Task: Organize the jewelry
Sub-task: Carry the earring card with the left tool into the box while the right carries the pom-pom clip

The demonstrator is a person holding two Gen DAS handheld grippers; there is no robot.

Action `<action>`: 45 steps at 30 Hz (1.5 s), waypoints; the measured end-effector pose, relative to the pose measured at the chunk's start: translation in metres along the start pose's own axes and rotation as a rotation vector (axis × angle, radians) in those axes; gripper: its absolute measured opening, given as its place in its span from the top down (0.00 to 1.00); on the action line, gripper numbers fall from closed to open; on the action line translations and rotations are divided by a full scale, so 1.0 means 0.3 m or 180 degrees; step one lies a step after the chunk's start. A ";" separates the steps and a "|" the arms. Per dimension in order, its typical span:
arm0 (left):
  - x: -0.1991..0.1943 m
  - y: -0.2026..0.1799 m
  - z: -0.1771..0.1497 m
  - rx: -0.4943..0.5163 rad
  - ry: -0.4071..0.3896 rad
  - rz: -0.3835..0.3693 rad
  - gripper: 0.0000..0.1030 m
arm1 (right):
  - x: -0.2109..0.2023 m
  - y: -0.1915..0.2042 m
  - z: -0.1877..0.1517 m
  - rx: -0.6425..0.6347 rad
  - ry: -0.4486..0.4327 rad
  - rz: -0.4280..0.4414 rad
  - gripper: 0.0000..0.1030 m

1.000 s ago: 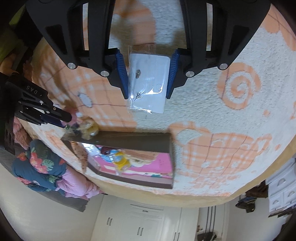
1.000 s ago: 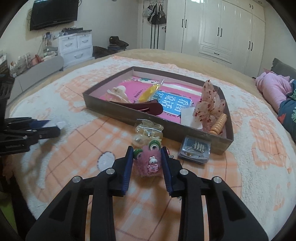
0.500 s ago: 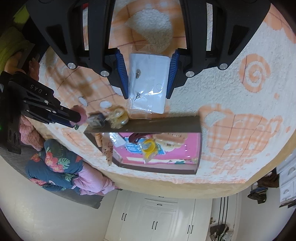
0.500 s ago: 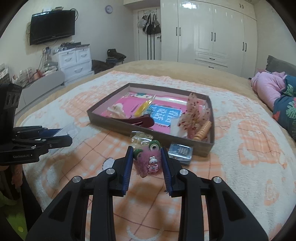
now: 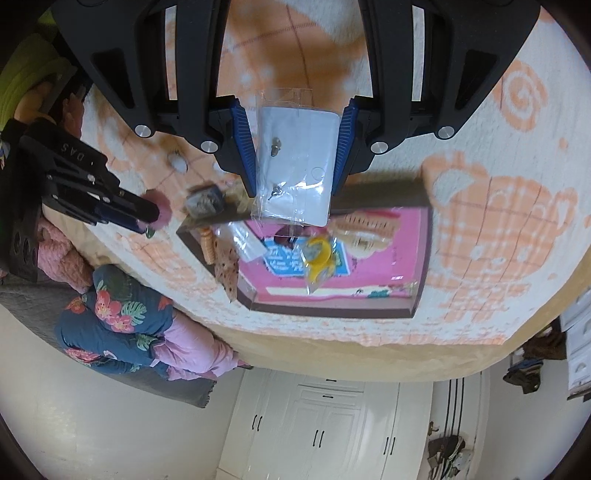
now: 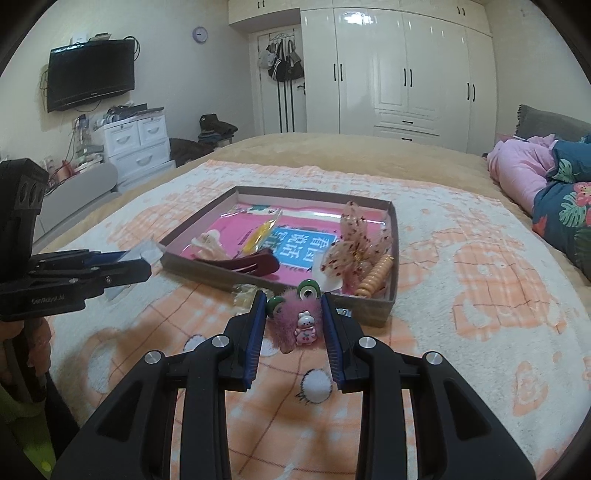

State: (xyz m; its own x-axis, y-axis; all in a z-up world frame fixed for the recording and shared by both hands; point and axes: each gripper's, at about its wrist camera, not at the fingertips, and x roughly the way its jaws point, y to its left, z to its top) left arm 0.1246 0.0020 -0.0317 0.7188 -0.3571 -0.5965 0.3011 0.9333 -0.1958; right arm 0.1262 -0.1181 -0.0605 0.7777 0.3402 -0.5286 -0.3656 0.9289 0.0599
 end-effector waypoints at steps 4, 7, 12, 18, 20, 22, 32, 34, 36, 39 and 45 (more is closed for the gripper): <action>0.031 -0.015 0.035 0.0024 -0.0024 -0.0022 0.71 | 0.011 -0.016 0.017 0.0014 -0.0022 -0.0028 0.72; 0.050 -0.023 0.062 0.0035 -0.0051 -0.0044 0.71 | 0.019 -0.025 0.031 0.0032 -0.0040 -0.0042 0.72; 0.080 -0.034 0.104 0.0059 -0.0085 -0.0057 0.71 | 0.036 -0.047 0.051 0.0048 -0.0061 -0.0081 0.72; 0.115 -0.025 0.148 0.0018 -0.0115 -0.0059 0.71 | 0.054 -0.075 0.076 0.0057 -0.0097 -0.0147 0.72; 0.125 -0.020 0.161 -0.0005 -0.0124 -0.0071 0.71 | 0.061 -0.087 0.086 0.0068 -0.0106 -0.0169 0.72; 0.137 -0.016 0.174 -0.0021 -0.0129 -0.0076 0.71 | 0.066 -0.099 0.096 0.0076 -0.0122 -0.0195 0.72; 0.231 0.028 0.228 -0.0095 -0.0071 -0.0032 0.70 | 0.162 -0.149 0.133 0.0067 -0.0063 -0.0288 0.72; 0.253 0.045 0.233 -0.0134 -0.0048 -0.0021 0.70 | 0.192 -0.157 0.133 0.0070 -0.0019 -0.0299 0.72; 0.275 0.059 0.238 -0.0153 -0.0042 0.0013 0.70 | 0.232 -0.158 0.128 0.0056 0.0058 -0.0302 0.72; 0.302 0.077 0.240 -0.0176 -0.0018 0.0046 0.70 | 0.280 -0.150 0.122 0.0037 0.0142 -0.0304 0.72; 0.343 0.090 0.249 -0.0192 0.0027 0.0067 0.70 | 0.350 -0.125 0.117 -0.0001 0.0256 -0.0282 0.72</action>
State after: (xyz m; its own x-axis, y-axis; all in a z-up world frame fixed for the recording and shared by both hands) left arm 0.2534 -0.0123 -0.0402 0.7192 -0.3373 -0.6075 0.2476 0.9413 -0.2295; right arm 0.2395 -0.1121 -0.0883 0.7634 0.2440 -0.5981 -0.2975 0.9547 0.0097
